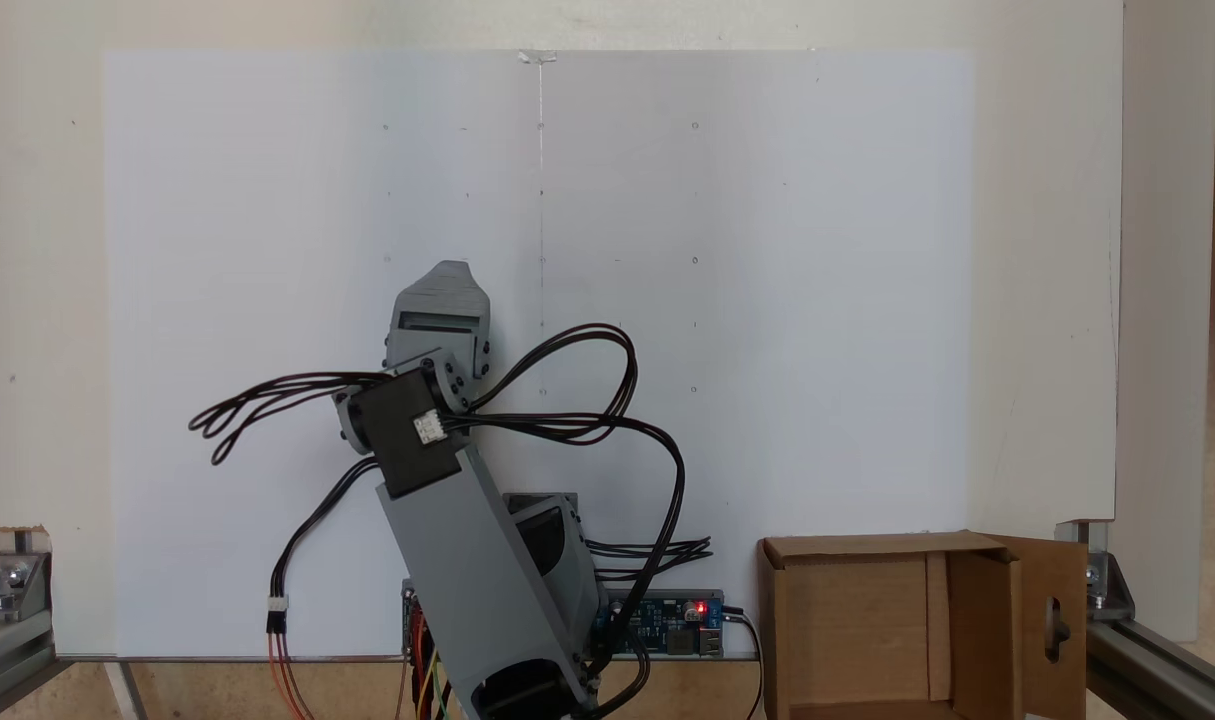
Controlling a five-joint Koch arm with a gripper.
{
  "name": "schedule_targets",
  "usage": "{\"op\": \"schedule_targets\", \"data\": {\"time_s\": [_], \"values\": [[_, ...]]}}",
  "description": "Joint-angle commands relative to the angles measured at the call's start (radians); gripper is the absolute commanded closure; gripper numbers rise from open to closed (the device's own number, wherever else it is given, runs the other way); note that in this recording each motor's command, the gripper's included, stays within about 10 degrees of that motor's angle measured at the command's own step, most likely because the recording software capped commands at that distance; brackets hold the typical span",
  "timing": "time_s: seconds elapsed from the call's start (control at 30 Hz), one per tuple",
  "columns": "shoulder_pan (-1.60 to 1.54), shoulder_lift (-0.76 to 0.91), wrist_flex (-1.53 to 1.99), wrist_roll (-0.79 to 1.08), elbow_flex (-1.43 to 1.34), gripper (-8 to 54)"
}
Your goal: Grasp a green dice and put it in the bin.
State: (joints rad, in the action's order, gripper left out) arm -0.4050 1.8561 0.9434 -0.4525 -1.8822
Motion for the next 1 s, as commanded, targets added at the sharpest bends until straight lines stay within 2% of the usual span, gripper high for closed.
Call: {"op": "schedule_targets", "data": {"time_s": [0.0,0.63,0.97], "values": [[-0.003,-0.009,-0.037,-0.057,0.005,1.4],[-0.020,-0.097,-0.049,-0.091,-0.057,1.7],[-0.025,-0.118,-0.199,-0.137,-0.140,2.4]]}}
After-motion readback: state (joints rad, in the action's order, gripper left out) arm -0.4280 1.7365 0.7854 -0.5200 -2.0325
